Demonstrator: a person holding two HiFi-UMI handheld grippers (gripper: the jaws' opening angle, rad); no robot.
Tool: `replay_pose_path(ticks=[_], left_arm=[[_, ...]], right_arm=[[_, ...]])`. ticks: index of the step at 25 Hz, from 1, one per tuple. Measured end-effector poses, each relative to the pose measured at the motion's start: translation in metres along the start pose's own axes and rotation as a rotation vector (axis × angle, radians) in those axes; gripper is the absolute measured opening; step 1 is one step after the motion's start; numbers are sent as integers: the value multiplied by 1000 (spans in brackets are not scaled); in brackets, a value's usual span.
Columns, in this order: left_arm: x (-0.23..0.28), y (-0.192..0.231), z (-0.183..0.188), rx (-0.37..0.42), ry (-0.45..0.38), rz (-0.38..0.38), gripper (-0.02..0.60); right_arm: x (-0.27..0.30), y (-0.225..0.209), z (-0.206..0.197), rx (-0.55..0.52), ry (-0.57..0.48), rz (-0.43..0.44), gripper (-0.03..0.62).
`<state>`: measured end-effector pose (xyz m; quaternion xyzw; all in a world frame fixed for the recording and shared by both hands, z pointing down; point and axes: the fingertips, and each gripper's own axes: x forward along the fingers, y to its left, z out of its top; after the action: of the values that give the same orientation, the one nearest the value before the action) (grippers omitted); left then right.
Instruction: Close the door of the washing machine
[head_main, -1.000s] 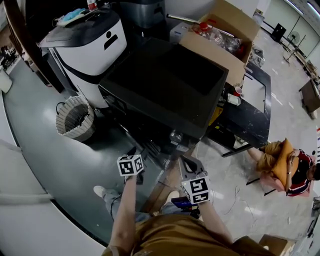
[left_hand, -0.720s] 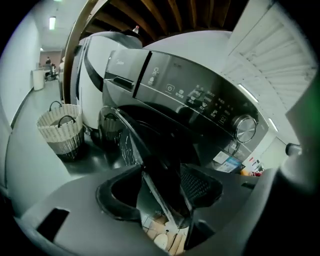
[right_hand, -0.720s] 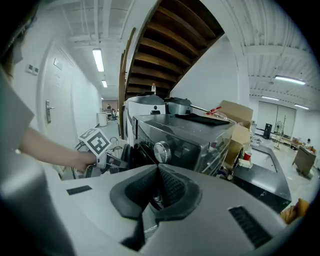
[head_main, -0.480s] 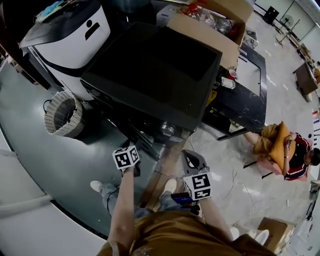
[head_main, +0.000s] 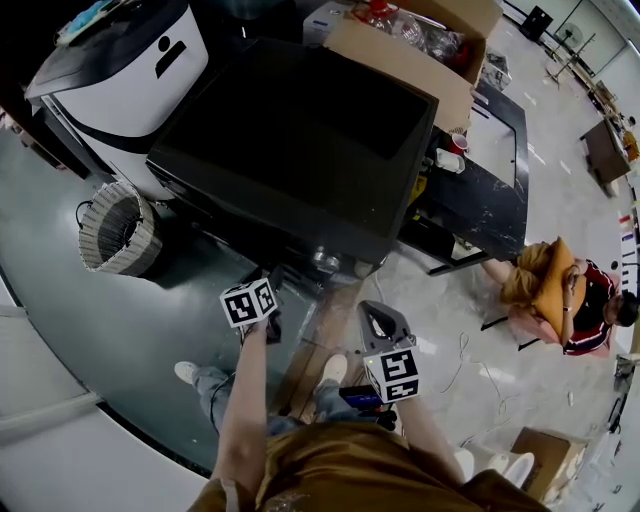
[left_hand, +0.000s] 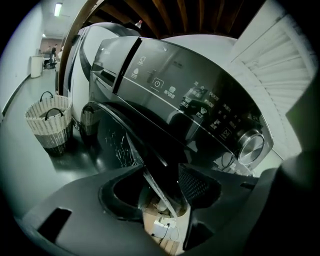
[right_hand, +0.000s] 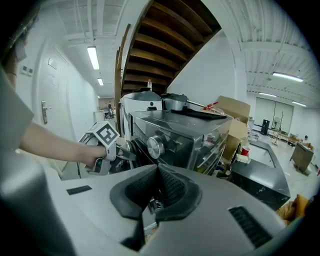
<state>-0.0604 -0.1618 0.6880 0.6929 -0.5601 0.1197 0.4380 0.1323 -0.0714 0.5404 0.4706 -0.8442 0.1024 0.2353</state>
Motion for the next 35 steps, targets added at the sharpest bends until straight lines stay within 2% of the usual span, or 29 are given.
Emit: replay_pose_path(ticks=[6, 15, 20, 27, 30, 33, 35], left_arm=[[9, -3, 8, -55, 35, 2, 232], [11, -3, 8, -47, 29, -4, 235], [9, -1, 9, -34, -2, -17, 249], [-16, 4, 0, 14, -95, 18, 267], [-46, 0, 11, 51, -172, 17, 261], [-82, -3, 22, 112, -255, 32, 206], [-105, -7, 30, 147, -297, 38, 141]], right_arm=[[1, -8, -4, 12, 23, -9, 12], [5, 7, -6, -2, 26, 10, 12], [-4, 18, 1, -6, 20, 19, 12], [-17, 15, 7, -7, -22, 3, 12], [-20, 20, 20, 3, -74, 25, 12], [-18, 29, 34, -12, -111, 40, 12], [-19, 34, 43, -21, -137, 47, 12]])
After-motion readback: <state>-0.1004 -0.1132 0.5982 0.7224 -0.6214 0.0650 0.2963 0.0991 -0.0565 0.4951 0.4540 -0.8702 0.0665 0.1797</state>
